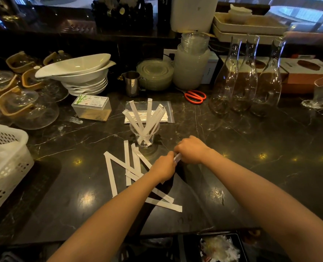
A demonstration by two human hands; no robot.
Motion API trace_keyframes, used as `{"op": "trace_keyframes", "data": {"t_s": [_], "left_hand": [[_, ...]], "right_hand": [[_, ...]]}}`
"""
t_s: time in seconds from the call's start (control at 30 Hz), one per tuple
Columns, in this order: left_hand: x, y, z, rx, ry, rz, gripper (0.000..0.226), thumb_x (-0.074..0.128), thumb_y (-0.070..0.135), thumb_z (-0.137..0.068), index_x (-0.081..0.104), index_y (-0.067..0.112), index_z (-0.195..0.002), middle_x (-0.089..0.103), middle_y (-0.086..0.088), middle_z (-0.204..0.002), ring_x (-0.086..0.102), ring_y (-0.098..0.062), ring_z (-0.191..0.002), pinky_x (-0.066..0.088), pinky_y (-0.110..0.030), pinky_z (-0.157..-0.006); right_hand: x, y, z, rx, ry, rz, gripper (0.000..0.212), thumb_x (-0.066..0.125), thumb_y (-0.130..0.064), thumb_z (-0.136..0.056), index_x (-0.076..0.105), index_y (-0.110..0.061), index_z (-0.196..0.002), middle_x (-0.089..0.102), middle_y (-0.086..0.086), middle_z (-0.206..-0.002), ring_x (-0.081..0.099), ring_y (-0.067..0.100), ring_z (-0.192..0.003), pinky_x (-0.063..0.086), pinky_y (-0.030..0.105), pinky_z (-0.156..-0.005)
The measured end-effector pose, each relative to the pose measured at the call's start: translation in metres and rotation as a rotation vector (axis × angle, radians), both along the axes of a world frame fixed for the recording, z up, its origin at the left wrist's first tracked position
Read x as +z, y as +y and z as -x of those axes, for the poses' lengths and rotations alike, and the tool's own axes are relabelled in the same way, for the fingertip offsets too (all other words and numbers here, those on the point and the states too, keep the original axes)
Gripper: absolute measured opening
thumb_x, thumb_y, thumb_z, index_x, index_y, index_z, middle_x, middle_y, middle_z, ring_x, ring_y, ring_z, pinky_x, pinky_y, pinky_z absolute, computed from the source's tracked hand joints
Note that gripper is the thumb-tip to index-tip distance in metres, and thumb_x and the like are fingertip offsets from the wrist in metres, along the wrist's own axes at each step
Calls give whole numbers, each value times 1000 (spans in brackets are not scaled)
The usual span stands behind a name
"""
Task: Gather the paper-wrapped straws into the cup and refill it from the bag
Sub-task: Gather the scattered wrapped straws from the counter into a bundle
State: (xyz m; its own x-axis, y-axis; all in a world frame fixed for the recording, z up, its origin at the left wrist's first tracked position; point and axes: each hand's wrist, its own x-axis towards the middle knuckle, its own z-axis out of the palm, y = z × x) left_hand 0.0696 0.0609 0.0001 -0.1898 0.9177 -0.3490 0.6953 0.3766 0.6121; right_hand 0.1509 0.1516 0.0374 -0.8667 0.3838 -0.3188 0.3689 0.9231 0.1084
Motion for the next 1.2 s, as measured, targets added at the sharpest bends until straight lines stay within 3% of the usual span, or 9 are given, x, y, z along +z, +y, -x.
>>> {"op": "trace_keyframes", "data": {"t_s": [0.07, 0.17, 0.33, 0.4, 0.47, 0.6, 0.7, 0.87, 1.2], "left_hand": [[6, -1, 0, 46, -161, -23, 20, 34, 15, -93, 43, 6, -108, 62, -17, -91, 61, -30, -80, 51, -40, -72], [16, -3, 1, 146, -353, -82, 16, 30, 14, -93, 45, 10, -96, 52, -4, -70, 51, -17, -62, 43, -28, -56], [39, -11, 7, 274, -598, -201, 27, 32, 27, -94, 48, 19, -75, 45, 1, -61, 42, -11, -54, 36, -21, -50], [45, -18, 10, 290, -659, -253, 31, 31, 30, -94, 45, 21, -68, 42, 2, -59, 38, -10, -52, 33, -21, -50], [47, -25, 14, 302, -682, -311, 33, 31, 32, -94, 45, 22, -65, 38, 2, -58, 34, -10, -51, 30, -22, -50], [46, -38, 24, 320, -666, -389, 33, 28, 37, -92, 46, 25, -67, 39, 3, -57, 34, -9, -50, 30, -22, -51], [44, -46, 32, 374, -642, -395, 33, 31, 39, -91, 48, 25, -67, 40, 4, -55, 37, -7, -48, 32, -19, -50], [42, -58, 48, 437, -667, -382, 31, 35, 37, -92, 50, 26, -67, 39, 5, -51, 35, -2, -36, 31, -14, -39], [37, -80, 75, 552, -639, -368, 36, 35, 25, -93, 40, 19, -57, 35, 4, -46, 28, -5, -37, 24, -16, -36]], "right_hand": [[11, -1, 3, 17, 37, -74, 16, 52, -22, -81, 61, -15, -93, 64, 8, -102, 54, 26, -101, 33, 35, -83], [28, -3, 7, 33, 122, -175, 27, 55, -30, -80, 61, -13, -100, 59, 9, -110, 44, 27, -111, 30, 40, -95], [51, -17, 13, 26, 384, -219, 25, 62, -26, -76, 64, -12, -97, 40, 13, -137, 24, 31, -132, 18, 47, -107], [59, -23, 15, -2, 535, -128, 22, 63, -19, -75, 64, -10, -94, 36, 14, -142, 21, 32, -135, 22, 47, -107], [67, -29, 18, -73, 698, 89, 29, 62, -14, -74, 59, -10, -103, 31, 13, -144, 22, 28, -135, 29, 43, -105], [77, -41, 33, -172, 902, 462, 47, 57, -14, -81, 43, -13, -126, 32, 7, -141, 38, 13, -119, 37, 24, -93], [76, -51, 46, -172, 903, 488, 43, 53, -20, -87, 42, -12, -128, 42, 8, -135, 42, 8, -111, 34, 19, -91], [69, -64, 64, -146, 797, 443, 38, 47, -21, -91, 45, -11, -127, 49, 9, -133, 48, 18, -117, 33, 18, -90], [55, -89, 94, -10, 657, 434, 33, 44, -16, -92, 50, -9, -124, 53, 10, -128, 47, 19, -118, 32, 19, -93]]}}
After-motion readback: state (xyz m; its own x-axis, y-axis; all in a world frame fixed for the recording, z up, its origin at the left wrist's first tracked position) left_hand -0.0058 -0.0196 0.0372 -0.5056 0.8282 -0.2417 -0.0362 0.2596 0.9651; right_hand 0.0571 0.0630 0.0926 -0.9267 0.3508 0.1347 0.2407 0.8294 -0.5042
